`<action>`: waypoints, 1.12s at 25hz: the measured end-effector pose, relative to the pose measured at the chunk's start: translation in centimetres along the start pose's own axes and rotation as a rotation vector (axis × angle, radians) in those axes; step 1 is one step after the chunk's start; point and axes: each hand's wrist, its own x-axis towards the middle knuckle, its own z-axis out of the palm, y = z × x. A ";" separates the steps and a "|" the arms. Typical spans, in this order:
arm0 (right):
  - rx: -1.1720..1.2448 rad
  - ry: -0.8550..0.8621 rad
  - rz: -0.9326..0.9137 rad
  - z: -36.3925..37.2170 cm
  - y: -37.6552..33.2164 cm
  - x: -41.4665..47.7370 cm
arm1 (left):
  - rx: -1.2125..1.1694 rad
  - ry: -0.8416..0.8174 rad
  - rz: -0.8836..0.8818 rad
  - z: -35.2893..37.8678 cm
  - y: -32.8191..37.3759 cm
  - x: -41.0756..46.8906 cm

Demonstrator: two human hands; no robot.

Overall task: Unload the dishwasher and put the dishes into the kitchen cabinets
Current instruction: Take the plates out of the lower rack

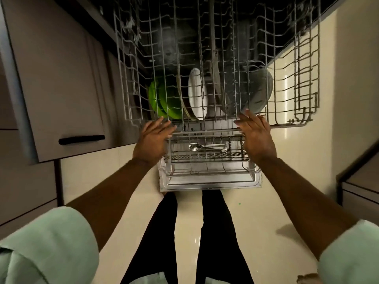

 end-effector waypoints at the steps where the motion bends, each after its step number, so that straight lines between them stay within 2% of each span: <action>1: -0.005 0.007 -0.005 -0.2 0.2 0.9 | 0.011 0.010 0.030 -0.3 -0.6 1.0; 8: -0.048 0.100 -0.098 -0.3 1.6 5.3 | 0.097 0.162 0.065 -0.9 -2.5 5.0; 19: -0.060 0.285 -0.171 -2.4 2.0 14.2 | 0.144 0.229 0.007 -5.3 -4.9 13.5; 28: -0.131 0.239 -0.163 -5.8 2.9 23.8 | 0.099 0.311 -0.004 -8.8 -7.8 22.1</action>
